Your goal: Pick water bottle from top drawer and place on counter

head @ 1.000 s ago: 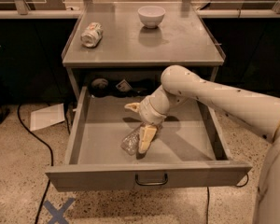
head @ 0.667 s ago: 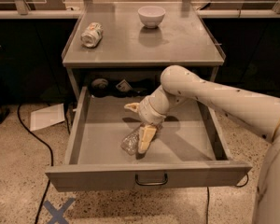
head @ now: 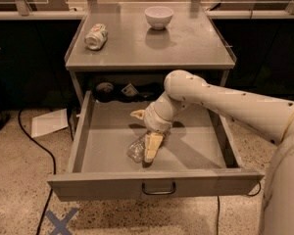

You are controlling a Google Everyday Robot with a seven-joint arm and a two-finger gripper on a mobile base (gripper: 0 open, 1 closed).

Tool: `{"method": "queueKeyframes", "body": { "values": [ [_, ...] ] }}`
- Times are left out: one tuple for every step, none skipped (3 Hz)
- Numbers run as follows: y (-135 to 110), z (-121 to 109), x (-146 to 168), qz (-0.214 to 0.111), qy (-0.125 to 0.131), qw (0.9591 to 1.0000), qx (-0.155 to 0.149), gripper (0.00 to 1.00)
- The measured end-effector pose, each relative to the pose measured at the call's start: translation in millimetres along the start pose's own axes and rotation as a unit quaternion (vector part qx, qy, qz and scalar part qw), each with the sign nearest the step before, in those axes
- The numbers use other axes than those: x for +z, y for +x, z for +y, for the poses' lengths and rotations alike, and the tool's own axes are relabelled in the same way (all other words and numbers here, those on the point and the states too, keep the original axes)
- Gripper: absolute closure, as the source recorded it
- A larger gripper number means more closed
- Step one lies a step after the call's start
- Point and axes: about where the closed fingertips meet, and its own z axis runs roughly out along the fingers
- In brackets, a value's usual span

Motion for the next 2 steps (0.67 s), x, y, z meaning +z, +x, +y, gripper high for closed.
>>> {"method": "queueKeyframes", "body": {
  "values": [
    [4.9,3.5,6.6,-0.024,0.0,0.9996,0.015,0.0],
    [5.1,3.8,7.1,-0.024,-0.001,0.9996,0.016,0.19]
  ]
}}
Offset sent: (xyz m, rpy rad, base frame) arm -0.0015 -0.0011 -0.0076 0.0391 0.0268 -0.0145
